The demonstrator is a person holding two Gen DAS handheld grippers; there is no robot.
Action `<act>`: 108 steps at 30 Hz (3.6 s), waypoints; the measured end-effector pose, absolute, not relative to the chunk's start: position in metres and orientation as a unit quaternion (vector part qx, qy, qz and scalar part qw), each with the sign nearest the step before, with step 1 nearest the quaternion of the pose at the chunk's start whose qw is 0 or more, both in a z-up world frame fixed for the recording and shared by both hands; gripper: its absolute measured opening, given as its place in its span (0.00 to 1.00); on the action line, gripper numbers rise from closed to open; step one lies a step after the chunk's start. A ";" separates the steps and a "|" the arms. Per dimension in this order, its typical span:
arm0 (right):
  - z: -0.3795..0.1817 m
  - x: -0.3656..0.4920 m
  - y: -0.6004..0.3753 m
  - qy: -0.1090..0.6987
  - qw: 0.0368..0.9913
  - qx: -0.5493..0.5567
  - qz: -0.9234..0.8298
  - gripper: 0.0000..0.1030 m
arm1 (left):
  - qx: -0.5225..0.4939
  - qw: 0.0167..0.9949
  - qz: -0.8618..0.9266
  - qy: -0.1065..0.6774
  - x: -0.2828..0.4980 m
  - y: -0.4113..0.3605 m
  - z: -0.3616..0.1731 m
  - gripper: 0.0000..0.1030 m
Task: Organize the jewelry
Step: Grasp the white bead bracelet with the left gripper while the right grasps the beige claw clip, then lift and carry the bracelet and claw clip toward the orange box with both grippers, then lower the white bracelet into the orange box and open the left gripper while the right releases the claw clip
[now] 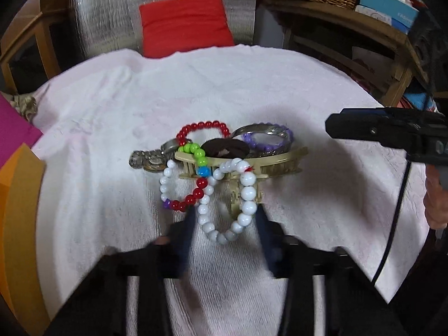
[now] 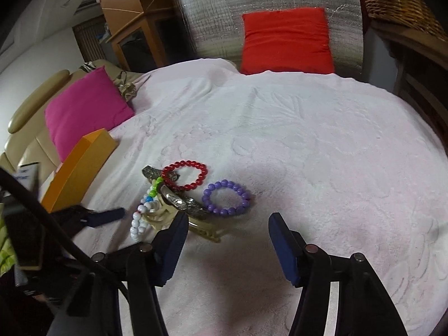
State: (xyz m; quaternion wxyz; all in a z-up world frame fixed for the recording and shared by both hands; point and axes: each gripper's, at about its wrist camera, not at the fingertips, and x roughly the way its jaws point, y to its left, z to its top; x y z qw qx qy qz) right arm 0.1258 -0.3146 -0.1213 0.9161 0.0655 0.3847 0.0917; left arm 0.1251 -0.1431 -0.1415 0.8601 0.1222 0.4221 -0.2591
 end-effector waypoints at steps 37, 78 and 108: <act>-0.173 0.114 -0.238 0.464 0.853 0.042 0.236 0.15 | 0.057 0.887 -0.179 0.421 0.142 -0.040 -0.117 0.09; -0.127 0.059 -0.263 0.361 0.909 0.135 0.157 0.11 | 0.053 0.904 -0.207 0.371 0.117 -0.032 -0.083 0.09; -0.091 0.136 -0.059 0.340 0.898 0.085 0.266 0.11 | 0.026 0.951 0.078 0.298 0.101 0.135 -0.050 0.09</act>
